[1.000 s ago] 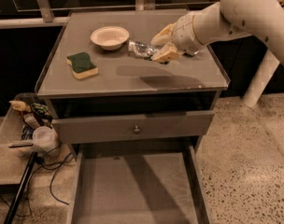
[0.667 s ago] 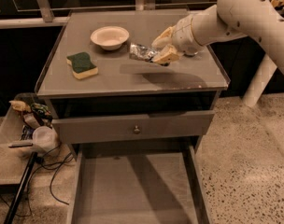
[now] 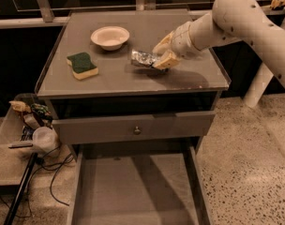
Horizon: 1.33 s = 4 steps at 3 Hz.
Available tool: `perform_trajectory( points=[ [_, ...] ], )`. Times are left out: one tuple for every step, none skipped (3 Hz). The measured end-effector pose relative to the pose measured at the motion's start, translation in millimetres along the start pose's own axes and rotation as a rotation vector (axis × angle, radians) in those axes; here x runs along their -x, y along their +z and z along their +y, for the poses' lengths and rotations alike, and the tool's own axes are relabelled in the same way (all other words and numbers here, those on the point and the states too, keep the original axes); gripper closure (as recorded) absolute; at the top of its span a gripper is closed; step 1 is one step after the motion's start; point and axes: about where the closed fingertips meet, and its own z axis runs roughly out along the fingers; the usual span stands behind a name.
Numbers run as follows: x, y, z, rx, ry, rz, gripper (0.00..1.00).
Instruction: Pick redbull can from middle drawer and place on counter
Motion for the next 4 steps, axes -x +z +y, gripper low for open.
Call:
perform_trajectory(
  points=[
    [-0.1,0.1,0.1,0.000,0.000,0.000,0.82],
    [-0.1,0.1,0.1,0.000,0.000,0.000,0.59],
    [-0.1,0.2,0.1,0.000,0.000,0.000,0.36],
    [-0.1,0.2,0.1,0.000,0.000,0.000,0.13]
  ],
)
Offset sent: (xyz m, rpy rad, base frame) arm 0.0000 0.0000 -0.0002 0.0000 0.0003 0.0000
